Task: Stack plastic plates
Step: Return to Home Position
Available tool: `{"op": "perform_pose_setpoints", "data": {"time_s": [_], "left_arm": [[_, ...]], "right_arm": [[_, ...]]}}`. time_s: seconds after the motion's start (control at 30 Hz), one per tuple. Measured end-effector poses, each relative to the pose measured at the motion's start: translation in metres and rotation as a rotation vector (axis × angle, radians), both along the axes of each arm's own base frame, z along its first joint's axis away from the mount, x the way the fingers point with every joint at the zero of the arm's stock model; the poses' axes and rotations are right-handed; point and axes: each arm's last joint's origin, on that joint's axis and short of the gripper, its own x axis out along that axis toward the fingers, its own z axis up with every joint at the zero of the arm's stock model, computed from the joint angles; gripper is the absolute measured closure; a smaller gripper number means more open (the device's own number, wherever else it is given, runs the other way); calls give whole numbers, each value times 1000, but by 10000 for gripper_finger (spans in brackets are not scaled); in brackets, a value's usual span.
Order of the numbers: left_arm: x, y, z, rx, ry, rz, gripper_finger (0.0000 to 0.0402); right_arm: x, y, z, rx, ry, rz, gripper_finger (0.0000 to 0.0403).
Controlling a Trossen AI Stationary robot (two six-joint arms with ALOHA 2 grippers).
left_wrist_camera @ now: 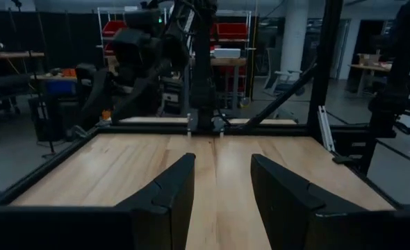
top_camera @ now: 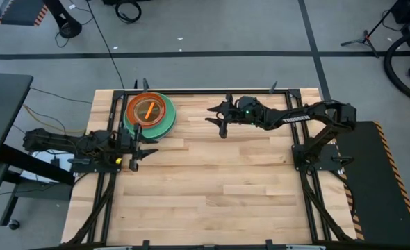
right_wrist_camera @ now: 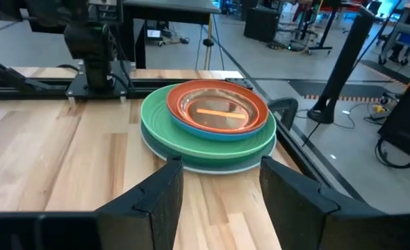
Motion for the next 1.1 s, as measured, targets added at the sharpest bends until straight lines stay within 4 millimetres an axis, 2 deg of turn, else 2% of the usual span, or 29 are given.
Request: {"op": "perform_pose_setpoints", "data": {"time_s": [0.17, 0.43, 0.8, 0.97, 1.1], "left_arm": [[0, 0, -2, -39, 17, -3, 253], [0, 0, -3, -47, 19, 13, 253], [0, 1, -2, -32, 16, 29, 253], [0, 1, -1, -34, 0, 30, 253], [0, 1, 0, -34, -2, 29, 253]], "right_arm": [[-7, -4, 8, -36, 11, -12, 206], [-43, -4, 40, -35, 49, -55, 206], [-108, 5, 19, -13, -71, -140, 206], [-136, -2, 25, 23, -66, -222, 206], [-152, 0, 35, 31, -76, -196, 206]]}}
